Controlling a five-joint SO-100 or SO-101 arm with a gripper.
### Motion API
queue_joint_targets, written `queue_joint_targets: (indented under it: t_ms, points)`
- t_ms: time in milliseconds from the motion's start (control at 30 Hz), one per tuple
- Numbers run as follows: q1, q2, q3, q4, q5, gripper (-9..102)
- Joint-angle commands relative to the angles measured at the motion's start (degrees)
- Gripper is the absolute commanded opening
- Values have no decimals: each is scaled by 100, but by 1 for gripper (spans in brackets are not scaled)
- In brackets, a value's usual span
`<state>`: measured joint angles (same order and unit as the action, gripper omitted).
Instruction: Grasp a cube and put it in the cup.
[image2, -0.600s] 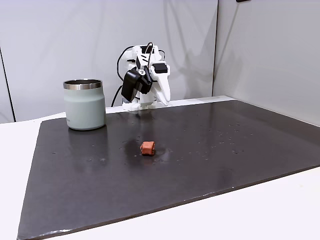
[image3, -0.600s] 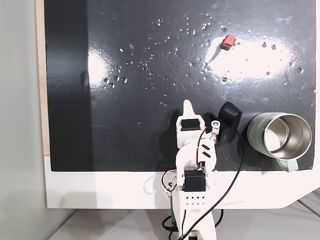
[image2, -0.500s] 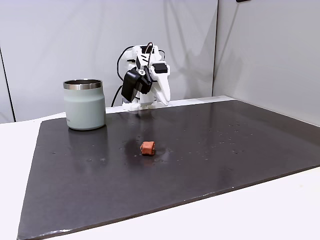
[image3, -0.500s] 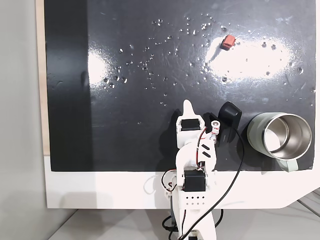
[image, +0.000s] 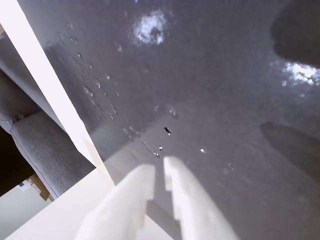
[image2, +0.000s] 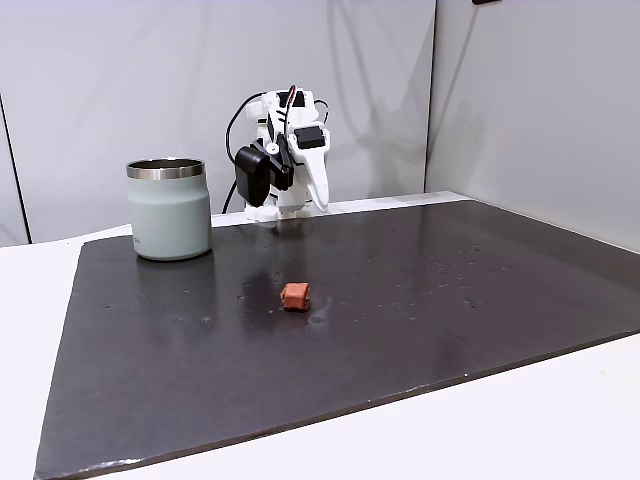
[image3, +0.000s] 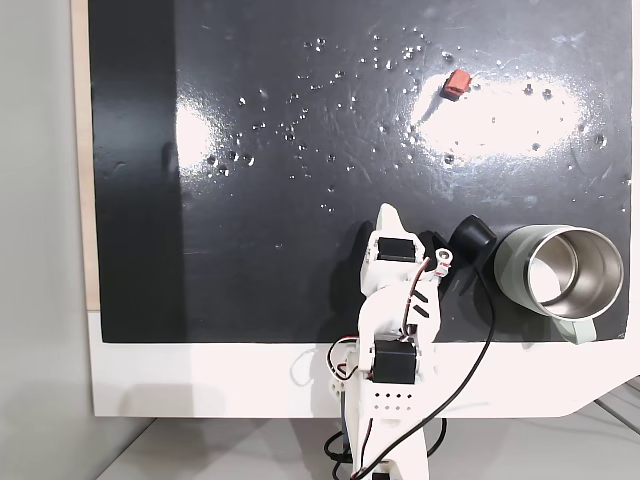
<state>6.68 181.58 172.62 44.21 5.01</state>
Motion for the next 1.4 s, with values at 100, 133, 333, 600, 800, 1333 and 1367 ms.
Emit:
queue_joint_targets:
  t_ms: [100,133,333,600,800,1333,1367]
  points:
    - [114,44,-325,-26,-360,0]
    - [141,44,-501,53,-422,0]
    - [149,-914,-2057,325,-606,0]
    - [343,-3735,-4869,519,-431,0]
    - [800,-5458,-6434,809,-167,0]
    - [949,-9404,-10661,2909,396,0]
    - [940,-9589,-10907,3067,448,0]
